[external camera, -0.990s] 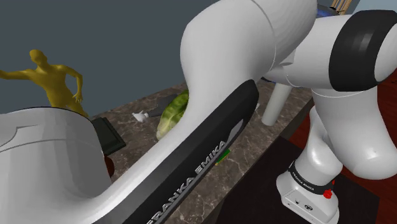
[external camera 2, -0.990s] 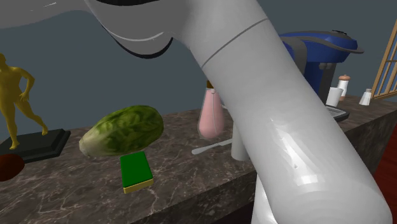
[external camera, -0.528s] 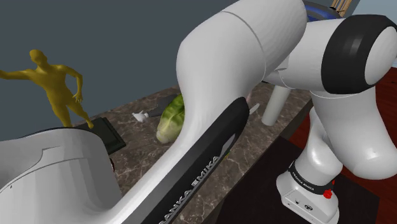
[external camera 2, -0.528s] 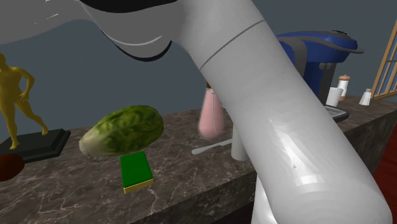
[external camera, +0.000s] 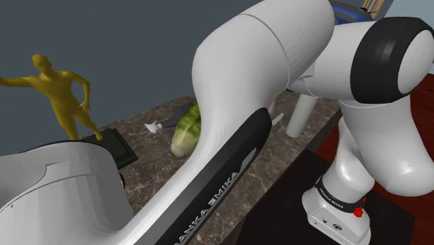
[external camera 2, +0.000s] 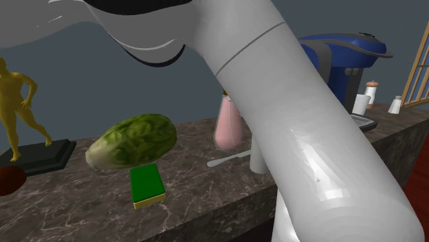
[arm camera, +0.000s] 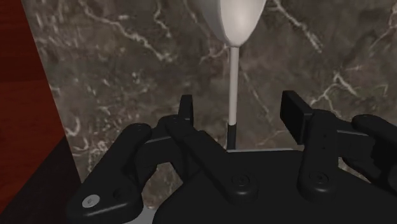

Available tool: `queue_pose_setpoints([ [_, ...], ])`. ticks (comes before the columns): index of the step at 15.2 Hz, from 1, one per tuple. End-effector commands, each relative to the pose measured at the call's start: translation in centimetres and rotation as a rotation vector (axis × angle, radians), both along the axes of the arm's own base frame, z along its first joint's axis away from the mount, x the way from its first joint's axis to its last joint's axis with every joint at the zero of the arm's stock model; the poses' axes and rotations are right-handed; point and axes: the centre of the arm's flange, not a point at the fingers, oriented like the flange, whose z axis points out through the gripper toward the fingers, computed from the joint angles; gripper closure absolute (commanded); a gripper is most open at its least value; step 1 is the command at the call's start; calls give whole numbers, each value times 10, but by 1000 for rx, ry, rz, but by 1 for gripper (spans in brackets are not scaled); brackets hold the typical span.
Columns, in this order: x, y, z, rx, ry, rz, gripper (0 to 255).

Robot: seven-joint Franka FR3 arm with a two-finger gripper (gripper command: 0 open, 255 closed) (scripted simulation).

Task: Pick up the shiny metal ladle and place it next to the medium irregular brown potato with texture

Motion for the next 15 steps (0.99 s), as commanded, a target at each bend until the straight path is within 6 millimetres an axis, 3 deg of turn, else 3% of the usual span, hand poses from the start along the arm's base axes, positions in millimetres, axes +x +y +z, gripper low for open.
queue_pose_setpoints([
  [1, 0, 0, 0, 0, 0, 0, 0],
  [4, 0, 0, 0, 0, 0, 0, 0],
  [8, -6, -2, 50, 0, 0, 0, 0],
  [15, -6, -2, 50, 0, 0, 0, 0],
])
